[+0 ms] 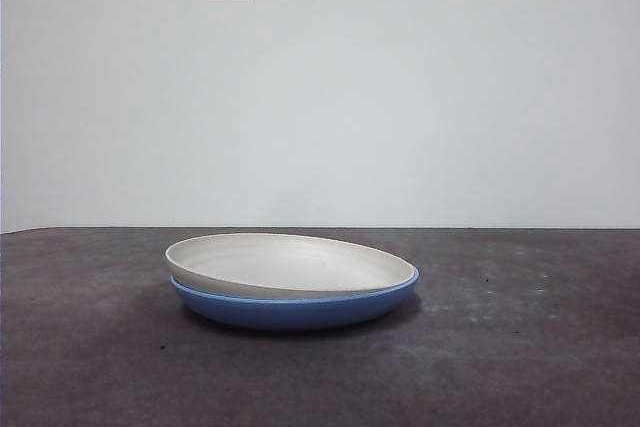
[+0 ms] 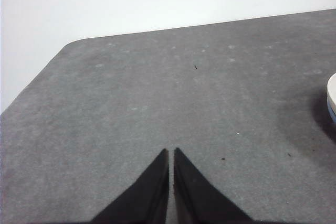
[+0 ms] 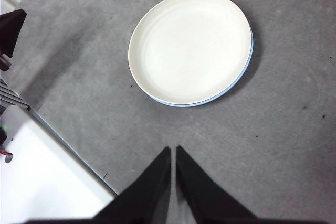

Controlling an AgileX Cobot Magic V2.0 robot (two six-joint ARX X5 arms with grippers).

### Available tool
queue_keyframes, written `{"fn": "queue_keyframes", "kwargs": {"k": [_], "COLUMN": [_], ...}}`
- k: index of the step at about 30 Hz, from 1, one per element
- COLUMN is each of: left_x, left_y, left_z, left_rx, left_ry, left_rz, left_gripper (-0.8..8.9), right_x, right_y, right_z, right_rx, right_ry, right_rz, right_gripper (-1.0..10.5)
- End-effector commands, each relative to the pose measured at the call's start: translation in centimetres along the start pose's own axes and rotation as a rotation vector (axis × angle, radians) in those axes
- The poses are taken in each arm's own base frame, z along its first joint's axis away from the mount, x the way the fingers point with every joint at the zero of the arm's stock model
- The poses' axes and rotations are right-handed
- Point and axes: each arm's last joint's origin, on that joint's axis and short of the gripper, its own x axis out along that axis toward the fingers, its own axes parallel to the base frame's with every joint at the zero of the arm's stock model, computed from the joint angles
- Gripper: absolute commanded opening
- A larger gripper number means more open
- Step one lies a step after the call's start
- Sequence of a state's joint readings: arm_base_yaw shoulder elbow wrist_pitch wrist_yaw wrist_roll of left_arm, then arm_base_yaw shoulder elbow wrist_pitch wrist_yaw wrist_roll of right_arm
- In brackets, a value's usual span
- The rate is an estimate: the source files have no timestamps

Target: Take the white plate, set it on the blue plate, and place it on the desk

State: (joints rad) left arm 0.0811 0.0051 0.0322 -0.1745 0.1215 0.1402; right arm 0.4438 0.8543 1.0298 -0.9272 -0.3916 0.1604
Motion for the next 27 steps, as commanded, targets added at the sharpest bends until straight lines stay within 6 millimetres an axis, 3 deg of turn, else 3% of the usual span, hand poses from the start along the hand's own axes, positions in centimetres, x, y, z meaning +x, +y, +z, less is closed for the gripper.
{"fn": "queue_keyframes", "kwargs": {"k": [1, 5, 7, 13, 18, 27], "left_x": [0.2, 0.2, 0.2, 0.2, 0.2, 0.2], "left_y": [-0.1, -0.1, -0.1, -0.1, -0.1, -0.1], "left_z": [-0.7, -0.7, -0.7, -0.7, -0.7, -0.7], "left_rx": [-0.003, -0.003, -0.003, -0.004, -0.003, -0.003], "left_ry": [0.026, 0.026, 0.026, 0.027, 0.027, 0.027], "left_rz": [0.001, 0.001, 0.001, 0.000, 0.000, 0.000], "left_gripper": [0.28, 0.29, 0.28, 0.28, 0.28, 0.28], "right_x": [-0.2, -0.3, -0.7, -3.4, -3.9, -1.2], "right_y": [0.3, 0.3, 0.1, -1.4, -4.0, -7.4], "right_z": [0.5, 0.4, 0.5, 0.8, -2.5, -9.0], "right_rx": [-0.024, -0.051, -0.147, -0.288, -0.267, -0.266], "right_ry": [-0.020, -0.014, -0.052, -0.399, -0.653, -0.882], "right_rz": [0.008, 0.005, -0.043, -0.231, -0.459, -0.708], "right_gripper": [0.1, 0.1, 0.1, 0.1, 0.1, 0.1]}}
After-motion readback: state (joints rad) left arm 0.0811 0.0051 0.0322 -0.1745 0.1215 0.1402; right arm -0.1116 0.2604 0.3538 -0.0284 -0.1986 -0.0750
